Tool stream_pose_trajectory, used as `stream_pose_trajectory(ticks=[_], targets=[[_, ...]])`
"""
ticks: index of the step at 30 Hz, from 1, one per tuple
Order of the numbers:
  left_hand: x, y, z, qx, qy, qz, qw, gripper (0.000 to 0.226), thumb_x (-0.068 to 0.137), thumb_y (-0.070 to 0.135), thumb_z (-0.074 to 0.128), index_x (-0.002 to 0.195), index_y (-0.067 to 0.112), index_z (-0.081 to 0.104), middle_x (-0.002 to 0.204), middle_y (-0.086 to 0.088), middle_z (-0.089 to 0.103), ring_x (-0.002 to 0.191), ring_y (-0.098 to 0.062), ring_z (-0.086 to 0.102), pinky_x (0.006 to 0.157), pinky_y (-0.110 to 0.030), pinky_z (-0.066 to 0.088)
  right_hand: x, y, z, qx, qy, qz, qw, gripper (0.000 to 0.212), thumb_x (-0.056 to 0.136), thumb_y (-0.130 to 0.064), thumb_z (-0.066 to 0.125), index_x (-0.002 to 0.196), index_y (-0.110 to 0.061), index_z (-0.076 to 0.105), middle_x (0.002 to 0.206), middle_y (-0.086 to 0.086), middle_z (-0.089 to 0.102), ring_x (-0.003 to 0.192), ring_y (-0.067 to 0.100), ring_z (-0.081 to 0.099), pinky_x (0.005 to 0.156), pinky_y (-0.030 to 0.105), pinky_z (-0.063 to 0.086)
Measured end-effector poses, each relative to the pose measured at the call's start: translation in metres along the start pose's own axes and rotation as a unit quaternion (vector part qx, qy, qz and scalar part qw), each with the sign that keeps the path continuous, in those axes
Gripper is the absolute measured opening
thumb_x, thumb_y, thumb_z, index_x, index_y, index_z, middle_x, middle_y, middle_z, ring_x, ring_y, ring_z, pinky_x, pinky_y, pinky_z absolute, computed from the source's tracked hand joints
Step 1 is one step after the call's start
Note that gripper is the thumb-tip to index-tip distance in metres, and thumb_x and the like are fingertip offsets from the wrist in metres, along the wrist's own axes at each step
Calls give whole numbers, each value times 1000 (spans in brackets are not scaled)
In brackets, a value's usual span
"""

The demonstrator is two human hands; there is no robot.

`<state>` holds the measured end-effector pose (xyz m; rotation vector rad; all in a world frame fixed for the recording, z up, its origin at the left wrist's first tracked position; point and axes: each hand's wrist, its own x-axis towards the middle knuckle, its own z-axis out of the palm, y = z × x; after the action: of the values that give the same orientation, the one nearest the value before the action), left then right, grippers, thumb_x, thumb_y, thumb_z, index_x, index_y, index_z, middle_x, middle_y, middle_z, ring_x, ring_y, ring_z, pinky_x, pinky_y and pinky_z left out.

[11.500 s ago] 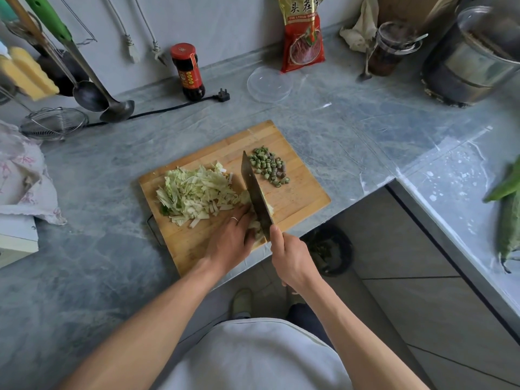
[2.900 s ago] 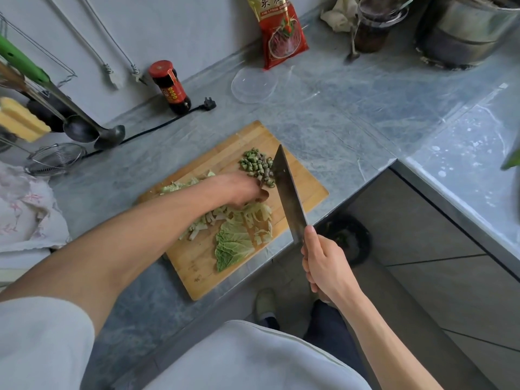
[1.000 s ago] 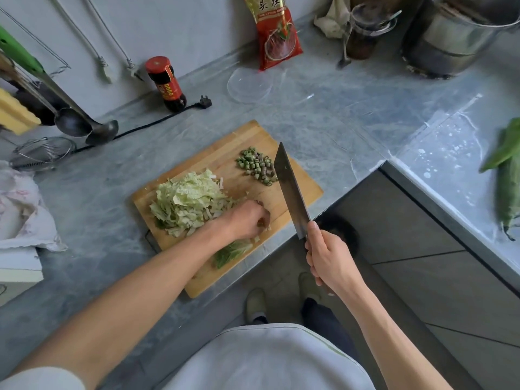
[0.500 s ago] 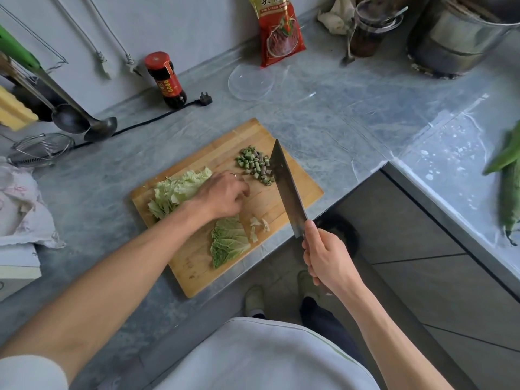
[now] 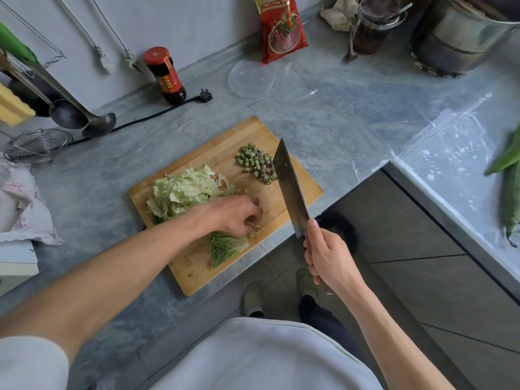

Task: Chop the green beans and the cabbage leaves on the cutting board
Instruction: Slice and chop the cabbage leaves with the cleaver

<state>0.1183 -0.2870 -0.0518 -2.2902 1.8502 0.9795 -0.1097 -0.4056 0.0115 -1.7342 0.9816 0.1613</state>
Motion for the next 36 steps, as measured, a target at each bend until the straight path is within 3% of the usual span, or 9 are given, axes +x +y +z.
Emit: stream_pose_trajectory(ticks=[4, 9, 14, 18, 21, 24, 27, 31, 36], targets=[[0, 10, 6, 34, -1, -23, 999, 67, 78, 41, 75, 139, 35, 47, 132, 3, 46, 106, -17, 58, 82, -33, 57, 1, -2, 1, 5, -6, 2, 1000, 60, 100, -61, 31, 77, -10, 51, 55, 2, 50, 42, 17, 48, 48, 29, 45], [-2, 5, 8, -40, 36, -4, 999, 33, 85, 12, 70, 116, 23, 71, 114, 3, 57, 100, -20, 63, 82, -34, 55, 3, -5, 2, 5, -11, -4, 1000, 59, 101, -59, 31, 76, -10, 52, 53, 0, 50, 41, 15, 48, 48, 29, 45], [-6, 8, 9, -69, 70, -29, 995, 25, 86, 2, 61, 102, 14, 75, 107, -2, 66, 94, -19, 66, 83, -34, 56, 5, -8, 2, 4, -16, -14, 1000, 63, 101, -60, 30, 76, -6, 53, 52, 0, 51, 41, 17, 50, 50, 31, 47], [-13, -2, 1, -169, 197, -119, 958, 21, 91, -3, 59, 103, 7, 73, 114, -8, 68, 107, -19, 65, 100, -29, 51, 8, -12, 3, 6, -22, -17, 1000, 63, 101, -59, 31, 74, -6, 53, 51, 1, 52, 41, 18, 50, 50, 31, 48], [-19, -21, -8, -149, 272, -186, 932, 27, 90, -6, 59, 110, 8, 70, 119, -6, 64, 109, -20, 63, 98, -28, 50, 9, -15, 3, 6, -25, -21, 999, 62, 102, -58, 31, 73, -7, 53, 51, 1, 52, 41, 17, 50, 49, 31, 48], [-21, -26, -10, -89, 256, -186, 944, 46, 81, -13, 59, 117, 13, 68, 128, -2, 58, 116, -22, 58, 91, -29, 53, 11, -18, 5, 4, -29, -23, 999, 62, 101, -59, 31, 73, -8, 53, 51, 0, 51, 41, 16, 50, 50, 32, 49], [-17, -17, -7, -48, 201, -116, 972, 46, 78, 0, 64, 117, 24, 68, 140, -4, 54, 133, -25, 48, 106, -41, 47, 13, -19, 7, -1, -33, -24, 999, 62, 101, -59, 31, 73, -7, 53, 51, 0, 51, 41, 17, 50, 52, 34, 50], [-7, 3, -1, -16, 126, -64, 990, 26, 88, 25, 68, 114, 26, 70, 115, 2, 65, 103, -20, 64, 89, -38, 56, 17, -20, 7, -10, -33, -23, 999, 63, 101, -59, 31, 74, -7, 54, 51, 0, 52, 41, 16, 51, 52, 34, 51], [3, 0, -12, -44, 69, -85, 993, 19, 92, 10, 62, 102, 24, 70, 99, 10, 63, 91, -11, 63, 90, -29, 54, 18, -20, 6, -18, -32, -19, 999, 63, 101, -59, 31, 73, -8, 53, 49, -3, 50, 40, 16, 50, 51, 31, 49]])
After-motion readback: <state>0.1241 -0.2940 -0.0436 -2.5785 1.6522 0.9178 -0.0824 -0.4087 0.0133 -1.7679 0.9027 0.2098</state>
